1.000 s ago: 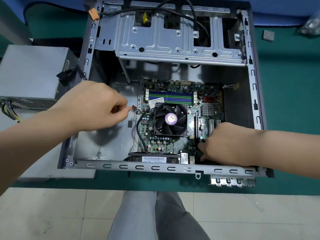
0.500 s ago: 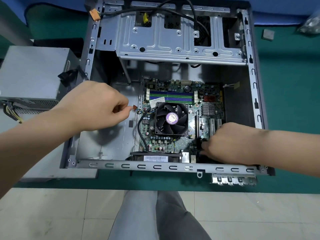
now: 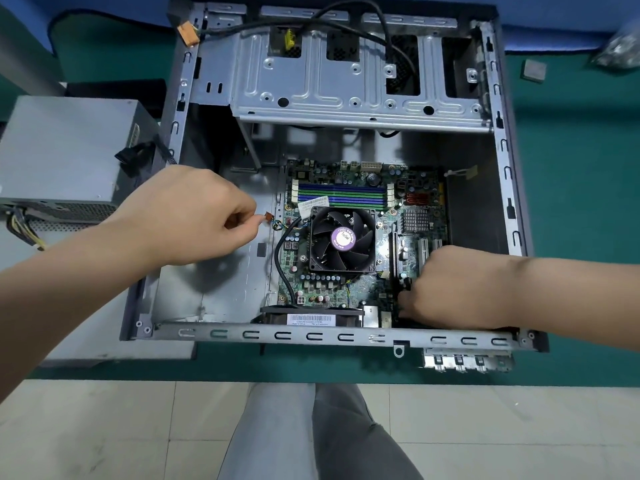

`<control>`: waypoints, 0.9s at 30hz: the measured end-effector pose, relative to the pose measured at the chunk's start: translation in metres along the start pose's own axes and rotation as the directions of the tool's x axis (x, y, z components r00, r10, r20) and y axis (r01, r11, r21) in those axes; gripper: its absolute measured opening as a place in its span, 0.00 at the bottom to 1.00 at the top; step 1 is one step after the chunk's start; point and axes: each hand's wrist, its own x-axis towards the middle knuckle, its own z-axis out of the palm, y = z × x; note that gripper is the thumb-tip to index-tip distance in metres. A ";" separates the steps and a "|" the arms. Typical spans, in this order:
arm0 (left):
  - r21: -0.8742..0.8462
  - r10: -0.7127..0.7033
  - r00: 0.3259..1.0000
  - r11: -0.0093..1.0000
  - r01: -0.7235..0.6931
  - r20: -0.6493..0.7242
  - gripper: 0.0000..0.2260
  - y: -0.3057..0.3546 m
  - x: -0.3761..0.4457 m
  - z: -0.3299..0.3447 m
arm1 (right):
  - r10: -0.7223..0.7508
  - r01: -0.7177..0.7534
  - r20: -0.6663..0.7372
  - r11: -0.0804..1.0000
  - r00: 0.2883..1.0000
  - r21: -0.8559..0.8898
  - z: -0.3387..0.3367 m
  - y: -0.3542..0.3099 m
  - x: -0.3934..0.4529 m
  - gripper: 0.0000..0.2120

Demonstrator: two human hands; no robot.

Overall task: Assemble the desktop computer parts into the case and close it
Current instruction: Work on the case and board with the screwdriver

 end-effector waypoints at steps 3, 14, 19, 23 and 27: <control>0.003 0.002 1.000 1.000 -0.002 0.000 0.18 0.000 0.000 0.000 | 0.059 -0.058 0.009 0.998 0.998 -0.008 -0.007 -0.006 -0.004 0.18; -0.006 -0.005 1.000 1.000 0.005 0.011 0.18 0.000 0.000 0.000 | -0.043 0.031 -0.041 0.965 0.998 -0.260 0.000 -0.005 -0.014 0.13; 0.007 -0.017 1.000 1.000 0.017 0.006 0.17 0.001 0.000 0.001 | -0.002 0.011 0.034 0.965 0.999 -0.263 -0.004 -0.006 -0.010 0.06; 0.008 -0.020 1.000 1.000 0.020 0.003 0.17 -0.001 0.000 0.001 | -0.023 0.021 -0.016 0.987 1.000 -0.158 -0.006 -0.003 -0.015 0.15; 0.016 -0.017 1.000 1.000 0.017 0.003 0.17 0.000 0.000 0.002 | -0.073 0.064 -0.059 0.987 0.996 -0.144 -0.002 0.000 -0.016 0.23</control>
